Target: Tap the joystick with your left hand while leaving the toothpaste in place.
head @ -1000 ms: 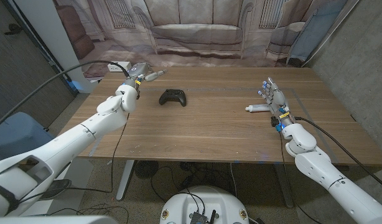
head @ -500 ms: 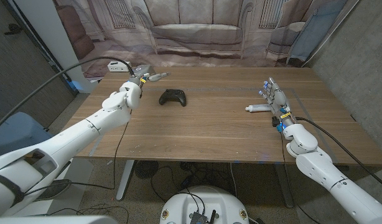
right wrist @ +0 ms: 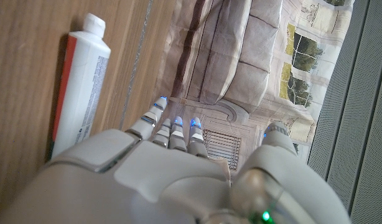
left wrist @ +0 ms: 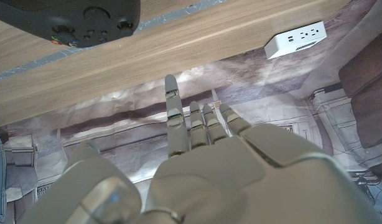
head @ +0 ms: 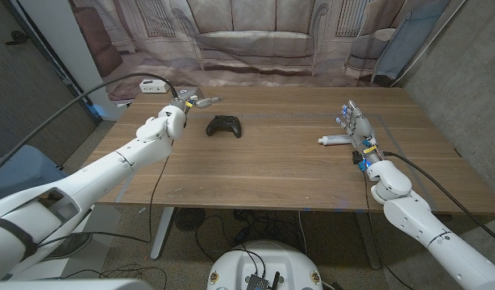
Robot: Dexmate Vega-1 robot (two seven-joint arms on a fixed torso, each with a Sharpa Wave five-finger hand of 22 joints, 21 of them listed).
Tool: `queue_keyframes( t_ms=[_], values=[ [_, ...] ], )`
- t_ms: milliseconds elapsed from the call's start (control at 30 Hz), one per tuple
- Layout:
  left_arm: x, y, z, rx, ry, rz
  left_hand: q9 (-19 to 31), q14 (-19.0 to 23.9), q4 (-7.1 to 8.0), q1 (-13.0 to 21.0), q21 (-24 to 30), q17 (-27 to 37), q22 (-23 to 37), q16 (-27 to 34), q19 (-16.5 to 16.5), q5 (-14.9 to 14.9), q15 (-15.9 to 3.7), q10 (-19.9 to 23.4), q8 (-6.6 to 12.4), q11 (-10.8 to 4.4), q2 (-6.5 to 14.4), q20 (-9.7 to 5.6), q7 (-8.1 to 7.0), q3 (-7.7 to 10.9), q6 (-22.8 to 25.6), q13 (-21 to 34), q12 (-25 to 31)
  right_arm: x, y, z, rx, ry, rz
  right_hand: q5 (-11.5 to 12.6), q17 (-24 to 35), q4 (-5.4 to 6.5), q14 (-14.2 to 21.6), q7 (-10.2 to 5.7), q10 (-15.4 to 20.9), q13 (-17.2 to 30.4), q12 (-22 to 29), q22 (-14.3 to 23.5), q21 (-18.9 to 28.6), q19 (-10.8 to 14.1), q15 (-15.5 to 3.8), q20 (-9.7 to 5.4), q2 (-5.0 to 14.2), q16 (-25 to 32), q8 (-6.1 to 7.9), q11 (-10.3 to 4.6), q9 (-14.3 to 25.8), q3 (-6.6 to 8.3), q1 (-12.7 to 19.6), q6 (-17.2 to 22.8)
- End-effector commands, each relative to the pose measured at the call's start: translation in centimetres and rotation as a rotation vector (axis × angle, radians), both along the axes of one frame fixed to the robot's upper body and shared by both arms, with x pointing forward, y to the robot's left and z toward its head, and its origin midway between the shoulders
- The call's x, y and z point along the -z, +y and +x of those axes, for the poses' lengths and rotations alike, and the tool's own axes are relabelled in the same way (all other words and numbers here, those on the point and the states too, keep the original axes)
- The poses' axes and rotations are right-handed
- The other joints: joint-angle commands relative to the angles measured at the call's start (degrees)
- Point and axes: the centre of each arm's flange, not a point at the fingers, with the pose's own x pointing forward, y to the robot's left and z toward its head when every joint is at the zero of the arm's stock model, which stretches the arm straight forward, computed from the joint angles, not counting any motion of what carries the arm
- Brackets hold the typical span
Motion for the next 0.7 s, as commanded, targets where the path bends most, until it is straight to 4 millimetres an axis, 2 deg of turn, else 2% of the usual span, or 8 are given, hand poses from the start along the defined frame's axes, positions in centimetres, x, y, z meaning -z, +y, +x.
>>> queue_keyframes(
  t_ms=[33,100,233,333,700],
  values=[
    [0.4,-0.2,0.8,0.018,0.038,0.008,0.19,-0.74,-0.02,-0.36,-0.10,0.15,0.28,-0.17,-0.50,-0.20,0.07,-0.79,-0.97,0.01,-0.02,0.95,-1.72,-0.41,-1.01,0.10,-0.34,0.1,0.2,0.0,0.003,0.005,0.002,0.29,0.17,-0.24,-0.18,-0.21,0.19,0.14,0.12,0.11,-0.06,0.39,0.45,-0.07,0.22,-0.09,-0.01,0.40,0.11,0.13,-0.07,0.15],
    [0.4,-0.3,0.9,0.025,0.044,0.009,0.18,-0.80,-0.02,-0.37,-0.09,0.15,0.28,-0.14,-0.54,-0.17,0.07,-0.83,-1.01,-0.46,-0.01,1.01,-2.58,-0.48,-0.75,0.10,-0.35,0.1,0.2,-0.1,0.004,0.005,-0.001,0.29,0.17,-0.25,-0.15,-0.23,0.17,0.14,0.10,0.11,-0.06,0.39,0.47,-0.03,0.23,-0.09,-0.02,0.26,0.11,0.12,-0.08,0.14],
    [0.3,-0.5,1.1,0.032,0.056,0.014,0.18,-0.82,-0.03,-0.37,-0.09,0.14,0.28,-0.10,-0.58,-0.13,0.00,-0.86,-1.06,-0.20,0.01,1.04,-3.18,-0.53,-0.53,0.10,-0.36,0.2,0.2,-0.1,0.006,0.006,-0.001,0.29,0.18,-0.25,-0.14,-0.25,0.15,0.14,0.07,0.11,-0.07,0.38,0.56,-0.04,0.25,-0.10,-0.04,0.40,0.11,0.11,-0.10,0.15],
    [0.3,-0.7,1.3,0.038,0.067,0.021,0.17,-0.91,-0.04,-0.37,-0.09,0.14,0.28,-0.09,-0.62,-0.10,-0.08,-1.01,-1.20,-0.59,0.04,1.05,-3.32,-0.58,-0.57,0.10,-0.41,0.2,0.1,-0.2,0.010,0.008,0.009,0.29,0.18,-0.26,-0.15,-0.28,0.11,0.14,0.04,0.11,-0.07,0.38,0.62,0.02,0.26,-0.12,-0.06,0.37,0.11,0.10,-0.12,0.15],
    [0.2,-1.9,1.8,0.038,0.102,0.057,0.17,-1.20,-0.05,-0.38,-0.14,0.14,0.29,-0.10,-0.90,-0.03,-0.09,-1.15,-1.37,-0.43,0.08,1.14,-3.07,-0.73,-0.20,0.10,-0.45,0.2,-0.1,-0.3,0.014,0.008,0.007,0.30,0.18,-0.30,-0.14,-0.34,0.18,0.15,0.02,0.11,-0.09,0.36,0.57,0.05,0.30,-0.15,-0.10,0.18,0.11,0.08,-0.14,0.16]
  ],
)
